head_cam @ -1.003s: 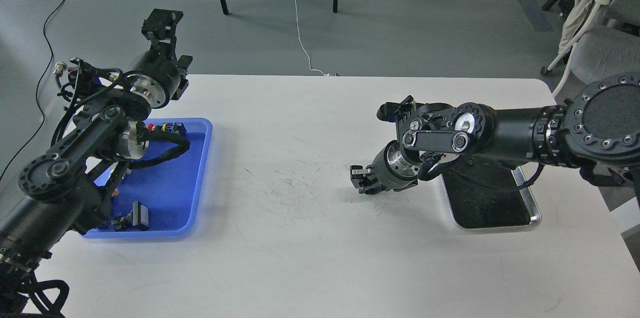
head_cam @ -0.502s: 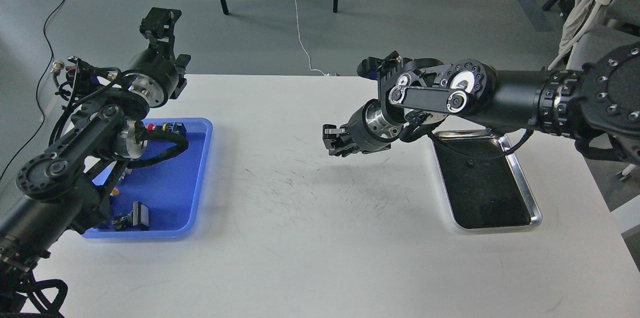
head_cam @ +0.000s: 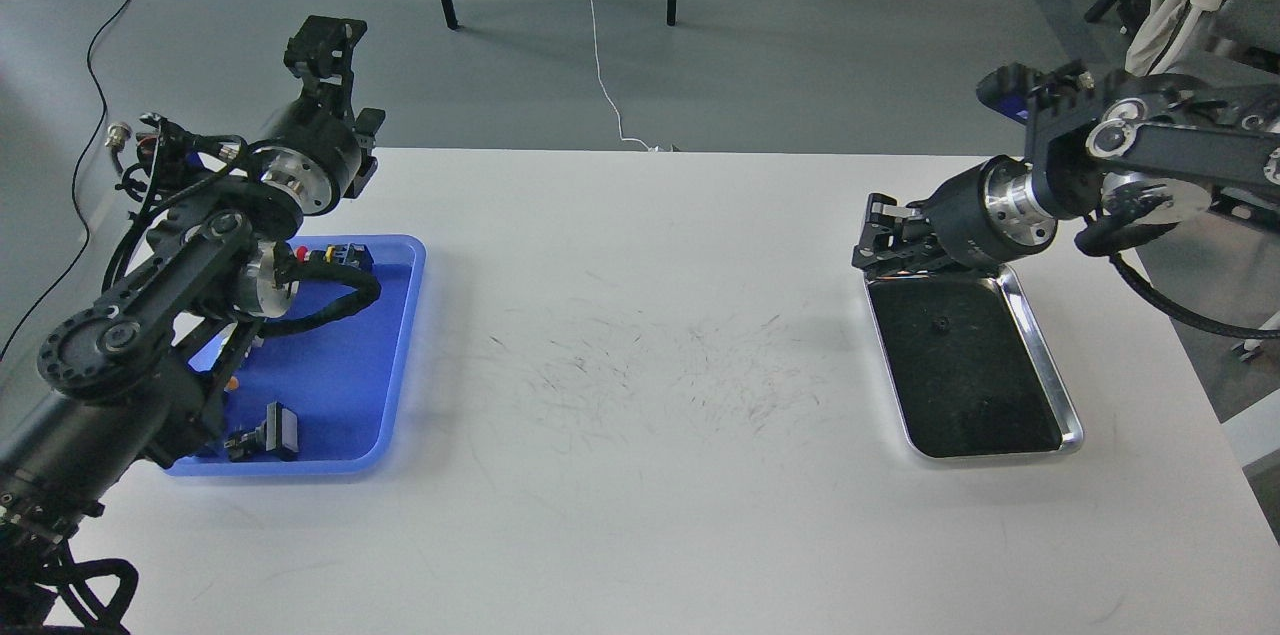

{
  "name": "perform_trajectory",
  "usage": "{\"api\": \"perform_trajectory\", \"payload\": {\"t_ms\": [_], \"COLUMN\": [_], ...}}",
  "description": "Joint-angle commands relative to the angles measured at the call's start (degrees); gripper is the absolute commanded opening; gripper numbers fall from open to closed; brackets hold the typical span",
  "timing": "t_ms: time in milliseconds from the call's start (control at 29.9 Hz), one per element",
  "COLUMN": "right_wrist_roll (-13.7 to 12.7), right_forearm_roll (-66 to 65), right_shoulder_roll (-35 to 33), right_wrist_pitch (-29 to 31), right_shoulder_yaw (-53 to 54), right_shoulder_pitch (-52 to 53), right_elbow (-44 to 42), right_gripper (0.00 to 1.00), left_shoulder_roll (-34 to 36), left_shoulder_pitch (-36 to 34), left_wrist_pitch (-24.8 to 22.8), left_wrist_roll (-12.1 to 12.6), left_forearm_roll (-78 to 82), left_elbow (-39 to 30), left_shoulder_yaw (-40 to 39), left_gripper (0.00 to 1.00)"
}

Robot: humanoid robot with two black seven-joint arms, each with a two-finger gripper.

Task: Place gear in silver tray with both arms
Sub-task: 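Lift the gear with the right gripper over the silver tray, then lower the gear into the silver tray and open the right gripper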

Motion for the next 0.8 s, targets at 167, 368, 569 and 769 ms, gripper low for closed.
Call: {"api": "perform_trajectory", "payload": {"t_ms": [167, 368, 569, 769], "right_wrist_roll": [0.05, 0.05, 0.14, 0.14], "right_forearm_roll": [-8.42, -10.1, -11.77, -12.48], "right_shoulder_roll": [-3.56, -3.56, -3.3, -3.12], "right_wrist_pitch": [-2.55, -2.99, -4.05, -4.84], "right_shoulder_yaw": [4.87, 5.66, 5.75, 5.75], "right_shoulder_pitch": [-12.87, -15.51, -17.53, -17.8], "right_elbow": [0.87, -0.45, -2.12, -2.64], "right_gripper": [0.02, 0.02, 0.02, 0.13], "left_shoulder_roll": [-0.01, 0.07, 0.07, 0.34], "left_shoulder_pitch": [0.0, 0.08, 0.08, 0.08], "left_wrist_pitch": [-0.01, -0.01, -0.01, -0.1], "left_wrist_roll": [0.05, 0.05, 0.05, 0.05], "left_forearm_roll": [0.44, 0.71, 0.71, 0.71], "left_elbow": [0.06, 0.06, 0.06, 0.06], "left_shoulder_yaw": [0.7, 0.79, 0.79, 0.79], "left_gripper": [0.98, 0.98, 0.98, 0.98]}}
